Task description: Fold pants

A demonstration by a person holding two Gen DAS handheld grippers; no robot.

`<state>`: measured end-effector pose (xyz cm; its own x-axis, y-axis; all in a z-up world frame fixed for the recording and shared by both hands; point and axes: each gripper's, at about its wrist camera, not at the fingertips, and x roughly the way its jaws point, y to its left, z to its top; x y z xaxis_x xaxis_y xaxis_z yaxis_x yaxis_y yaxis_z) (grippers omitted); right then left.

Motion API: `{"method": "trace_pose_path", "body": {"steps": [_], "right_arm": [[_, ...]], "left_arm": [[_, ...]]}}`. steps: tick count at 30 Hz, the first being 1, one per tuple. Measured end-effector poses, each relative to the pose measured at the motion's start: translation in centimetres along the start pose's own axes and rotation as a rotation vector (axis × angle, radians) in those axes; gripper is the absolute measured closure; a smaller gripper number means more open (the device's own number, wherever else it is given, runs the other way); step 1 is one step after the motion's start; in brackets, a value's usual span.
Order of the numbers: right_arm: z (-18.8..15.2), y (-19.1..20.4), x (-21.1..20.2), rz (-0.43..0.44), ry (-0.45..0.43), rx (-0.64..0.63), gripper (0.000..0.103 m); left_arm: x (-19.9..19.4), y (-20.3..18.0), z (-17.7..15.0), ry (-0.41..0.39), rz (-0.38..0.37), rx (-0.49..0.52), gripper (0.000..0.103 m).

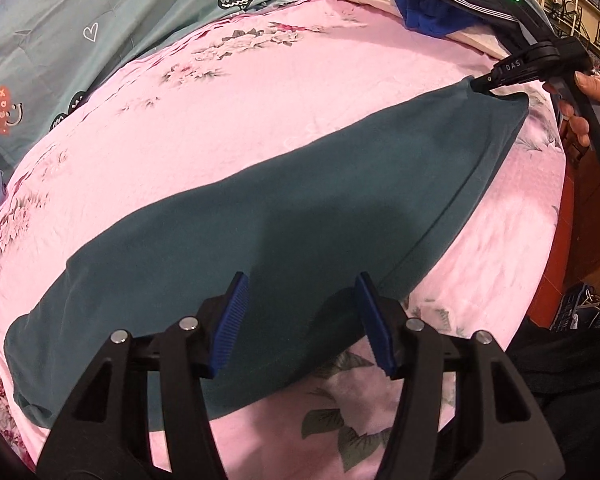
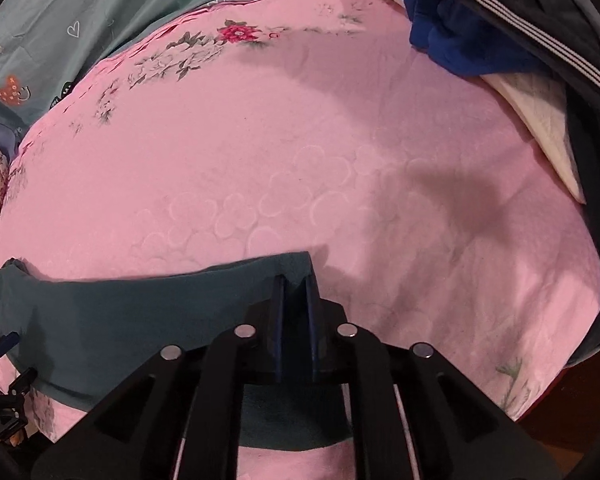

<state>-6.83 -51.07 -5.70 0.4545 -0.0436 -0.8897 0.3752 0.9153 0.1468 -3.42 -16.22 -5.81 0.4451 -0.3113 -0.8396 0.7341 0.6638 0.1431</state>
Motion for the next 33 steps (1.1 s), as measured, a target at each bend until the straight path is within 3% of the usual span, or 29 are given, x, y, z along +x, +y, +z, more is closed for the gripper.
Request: {"method": "trace_pose_path", "body": {"steps": [2, 6, 9, 11, 14, 19, 22, 24, 27, 29, 33], "right_arm": [[-0.3, -0.1, -1.6, 0.004, -0.044, 0.000, 0.069], [-1.4, -0.7, -5.2, 0.002, -0.108, 0.005, 0.069], [-3.0, 0.6, -6.7, 0.089, -0.121, -0.035, 0.069], [-4.0, 1.5, -6.2, 0.087, -0.096, -0.064, 0.069], [-5.2, 1.4, -2.9, 0.019, 0.022, -0.058, 0.075], [-5.3, 2.1, -3.7, -0.022, -0.013, -0.069, 0.075], [-6.0, 5.3, -5.3, 0.074, -0.060, -0.156, 0.075], [-7.0, 8.2, -5.3, 0.126, -0.061, -0.241, 0.074], [-8.7, 11.0, -2.4, 0.068, 0.040, -0.343, 0.073], [-9.3, 11.4, -2.4, 0.037, 0.016, -0.372, 0.072], [-8.2, 12.3, -4.1, 0.138, -0.002, -0.337, 0.072]], "left_arm": [[-0.1, 0.2, -0.1, -0.001, 0.003, -0.006, 0.046], [-0.8, 0.7, 0.1, -0.022, 0.002, -0.025, 0.046], [-1.6, 0.8, 0.4, -0.061, -0.011, -0.043, 0.043], [-1.3, 0.7, 0.4, -0.054, 0.011, -0.039, 0.039], [0.7, 0.6, -0.2, 0.034, 0.038, -0.035, 0.039], [-0.8, 1.3, -0.7, 0.007, 0.024, -0.054, 0.040], [-2.0, 1.7, -0.8, -0.040, 0.024, -0.073, 0.036], [-1.3, 1.8, -0.9, -0.022, 0.039, -0.082, 0.031], [0.5, 2.5, -1.7, 0.031, 0.038, -0.115, 0.028], [0.1, 3.0, -2.0, 0.028, 0.041, -0.131, 0.029], [-2.8, 5.0, -2.4, -0.051, 0.091, -0.161, 0.029]]}}
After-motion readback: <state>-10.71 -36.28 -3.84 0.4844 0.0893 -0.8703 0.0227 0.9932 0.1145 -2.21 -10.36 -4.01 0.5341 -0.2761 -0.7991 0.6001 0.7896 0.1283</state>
